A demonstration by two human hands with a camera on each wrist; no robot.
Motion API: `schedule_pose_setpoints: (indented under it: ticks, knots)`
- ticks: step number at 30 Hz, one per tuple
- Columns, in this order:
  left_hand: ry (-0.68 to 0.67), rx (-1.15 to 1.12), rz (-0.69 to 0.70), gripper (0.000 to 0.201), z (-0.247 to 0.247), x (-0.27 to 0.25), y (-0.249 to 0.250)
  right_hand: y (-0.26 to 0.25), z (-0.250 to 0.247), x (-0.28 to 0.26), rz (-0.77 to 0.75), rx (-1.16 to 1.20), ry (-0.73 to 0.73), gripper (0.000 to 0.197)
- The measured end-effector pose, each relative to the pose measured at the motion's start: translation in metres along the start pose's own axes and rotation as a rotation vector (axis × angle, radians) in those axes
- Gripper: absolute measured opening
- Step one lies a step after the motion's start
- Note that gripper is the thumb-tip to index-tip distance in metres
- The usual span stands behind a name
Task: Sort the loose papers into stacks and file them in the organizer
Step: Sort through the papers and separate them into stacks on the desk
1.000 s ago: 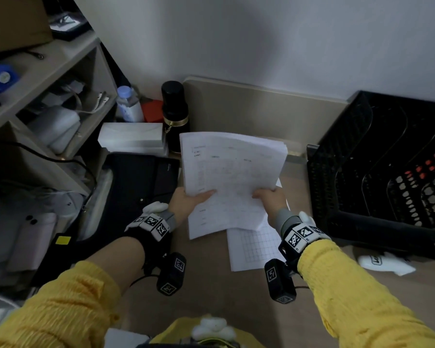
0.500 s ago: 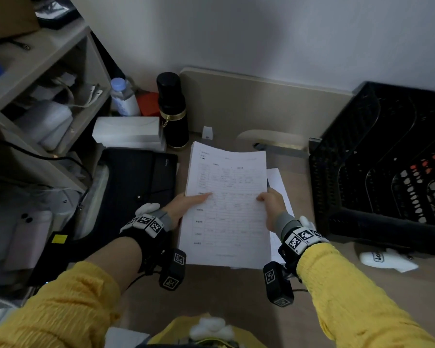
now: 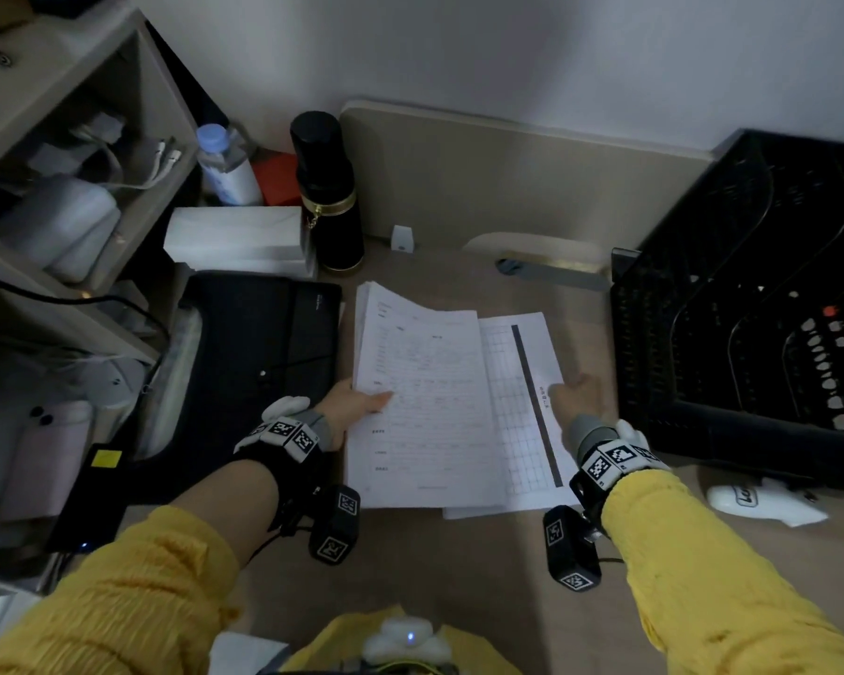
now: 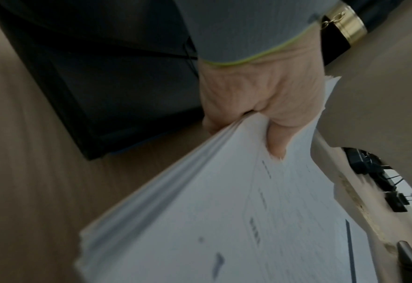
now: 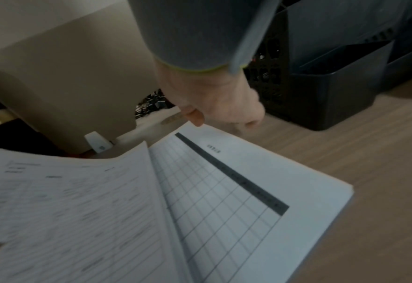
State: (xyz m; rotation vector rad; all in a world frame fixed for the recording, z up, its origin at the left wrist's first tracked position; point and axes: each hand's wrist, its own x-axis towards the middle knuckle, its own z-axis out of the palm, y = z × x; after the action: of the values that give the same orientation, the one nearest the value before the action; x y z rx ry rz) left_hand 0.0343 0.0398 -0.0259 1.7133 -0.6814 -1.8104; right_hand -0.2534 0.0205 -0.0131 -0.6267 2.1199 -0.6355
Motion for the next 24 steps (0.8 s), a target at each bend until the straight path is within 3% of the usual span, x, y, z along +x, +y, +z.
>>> schedule_pose_setpoints:
  ticks: [2, 6, 11, 15, 24]
  knots:
    - [0.014, 0.012, -0.014, 0.043, -0.001, 0.003, -0.002, 0.004, -0.007, 0.008, 0.068, -0.163, 0.091, 0.066]
    - [0.044, 0.041, -0.020, 0.045, -0.001, 0.005, -0.005, 0.014, -0.005, 0.019, 0.126, -0.195, -0.018, 0.081]
    - [0.056, 0.069, -0.002, 0.044, 0.000, 0.004, -0.004, 0.014, -0.001, 0.015, 0.016, -0.311, -0.149, 0.041]
    - [0.060, 0.071, 0.000, 0.044, 0.001, 0.003, -0.004, 0.009, -0.003, 0.009, -0.027, -0.384, -0.127, 0.037]
    - [0.072, 0.044, 0.041, 0.045, -0.001, -0.007, 0.003, -0.013, -0.012, -0.014, -0.172, -0.270, 0.024, 0.032]
